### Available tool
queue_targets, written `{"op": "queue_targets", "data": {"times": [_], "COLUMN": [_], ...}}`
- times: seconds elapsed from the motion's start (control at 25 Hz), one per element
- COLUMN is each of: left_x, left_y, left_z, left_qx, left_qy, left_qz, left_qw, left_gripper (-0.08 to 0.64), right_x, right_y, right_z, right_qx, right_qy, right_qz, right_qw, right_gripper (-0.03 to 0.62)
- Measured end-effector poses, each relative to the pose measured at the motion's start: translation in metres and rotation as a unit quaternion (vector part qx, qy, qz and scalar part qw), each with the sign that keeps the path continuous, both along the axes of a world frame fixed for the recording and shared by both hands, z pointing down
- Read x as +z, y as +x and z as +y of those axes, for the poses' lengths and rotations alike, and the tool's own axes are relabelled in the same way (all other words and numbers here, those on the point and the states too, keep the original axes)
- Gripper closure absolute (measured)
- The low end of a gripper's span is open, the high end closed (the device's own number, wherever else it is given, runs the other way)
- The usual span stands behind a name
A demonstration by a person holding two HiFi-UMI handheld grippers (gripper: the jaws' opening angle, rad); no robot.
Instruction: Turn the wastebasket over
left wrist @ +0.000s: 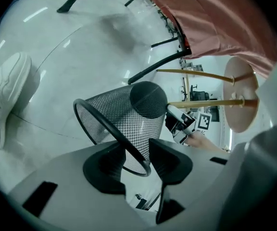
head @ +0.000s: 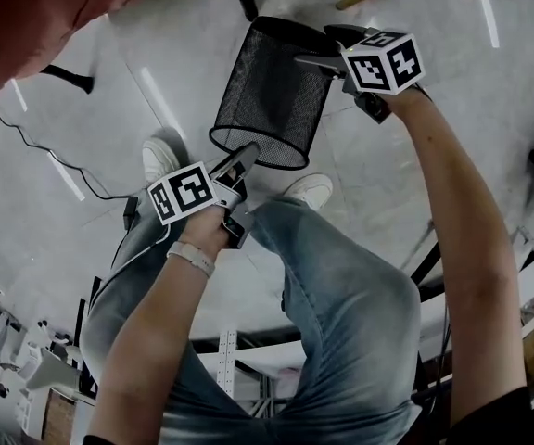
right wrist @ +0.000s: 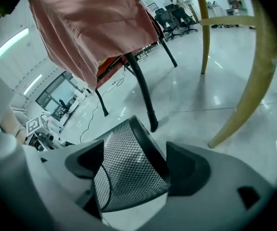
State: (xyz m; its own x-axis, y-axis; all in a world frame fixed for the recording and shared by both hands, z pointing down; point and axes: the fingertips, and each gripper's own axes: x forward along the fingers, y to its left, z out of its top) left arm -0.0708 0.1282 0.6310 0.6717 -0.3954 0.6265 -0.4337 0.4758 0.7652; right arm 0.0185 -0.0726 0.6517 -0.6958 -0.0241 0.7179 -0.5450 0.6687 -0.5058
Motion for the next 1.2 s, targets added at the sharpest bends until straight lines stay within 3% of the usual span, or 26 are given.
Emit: {"op": "queue_targets", "data": {"times": [0.24, 0.48, 0.68, 0.84, 1.0, 1.2], "left_x": [0.001, 0.000, -0.004, -0.003, 0.002, 0.008], "left_y": [-0.003, 0.005, 0.008, 0.011, 0.009, -0.001], "left_z": [0.006, 0.021, 0.035, 0.033, 0.031, 0.032], "left_qx": [0.017, 0.060, 0.101, 0.123, 0.154, 0.203], "left_qy": [0.017, 0.025, 0.044, 0.067, 0.088, 0.110], "left_qz": [0.016, 0.030, 0.043, 0.068, 0.086, 0.100], "left_qw": [0.9996, 0.9975, 0.9929, 0.9878, 0.9804, 0.9678], "left_gripper": [0.425, 0.439, 0.439, 0.436, 0.416, 0.403], "right_x": [-0.008, -0.026, -0.050, -0.078, -0.105, -0.119], "right_y": [0.005, 0.022, 0.038, 0.048, 0.054, 0.059], "right_z": [0.011, 0.031, 0.058, 0.063, 0.070, 0.097], "right_qx": [0.033, 0.070, 0.052, 0.066, 0.062, 0.018], "right_qy": [-0.040, -0.055, -0.052, -0.037, -0.012, -0.013], "right_qz": [-0.016, -0.032, -0.026, -0.034, -0.028, 0.013], "right_qw": [0.999, 0.996, 0.997, 0.997, 0.998, 1.000], "right_gripper": [0.201, 0.204, 0.207, 0.218, 0.273, 0.320]}}
